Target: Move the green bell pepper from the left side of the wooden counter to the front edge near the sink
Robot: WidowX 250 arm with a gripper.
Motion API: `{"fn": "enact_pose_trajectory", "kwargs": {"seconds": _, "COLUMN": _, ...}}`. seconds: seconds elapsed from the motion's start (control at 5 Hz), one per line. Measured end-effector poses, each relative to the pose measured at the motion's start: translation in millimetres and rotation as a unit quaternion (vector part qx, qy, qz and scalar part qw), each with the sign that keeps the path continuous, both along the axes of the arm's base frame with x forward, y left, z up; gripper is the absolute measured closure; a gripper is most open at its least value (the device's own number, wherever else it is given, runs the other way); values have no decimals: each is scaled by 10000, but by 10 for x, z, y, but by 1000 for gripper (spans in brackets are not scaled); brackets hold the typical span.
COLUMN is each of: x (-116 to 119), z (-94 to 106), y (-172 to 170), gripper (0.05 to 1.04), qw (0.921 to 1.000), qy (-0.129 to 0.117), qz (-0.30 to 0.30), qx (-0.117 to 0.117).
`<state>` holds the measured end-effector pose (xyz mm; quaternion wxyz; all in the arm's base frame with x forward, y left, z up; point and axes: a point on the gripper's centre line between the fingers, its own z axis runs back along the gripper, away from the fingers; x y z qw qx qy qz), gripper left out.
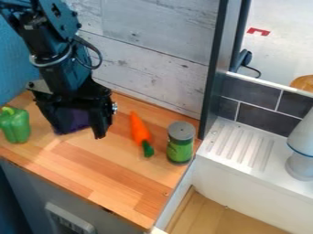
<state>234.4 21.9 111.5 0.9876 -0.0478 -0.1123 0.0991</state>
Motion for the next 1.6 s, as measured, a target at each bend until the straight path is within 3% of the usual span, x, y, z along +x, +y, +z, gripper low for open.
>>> {"fn": "enact_pose_trajectory", "kwargs": {"seconds": 0.2, "x": -16, "z": -48, "y": -3, "gripper": 87, "qw": 10000, "qy": 98, "qz": -7, "qx": -15}}
{"fn": "enact_pose_trajectory", "kwargs": {"seconds": 0.6, "x": 121, "z": -150, "y": 612, "gripper": 87, "qw": 9958, "qy": 215, "qz": 888, "qx": 42}}
{"fn": "enact_pose_trajectory", "kwargs": {"seconds": 1.0, "x": 196, "z": -232, "y": 1209, "gripper": 87, "qw": 9886, "qy": 260, "qz": 1446, "qx": 341}}
{"fn": "enact_pose_trajectory", "kwargs": {"seconds": 1.6, "x": 439, "z": -349, "y": 1694, "gripper": 87, "qw": 9825, "qy": 321, "qz": 1782, "qx": 438}}
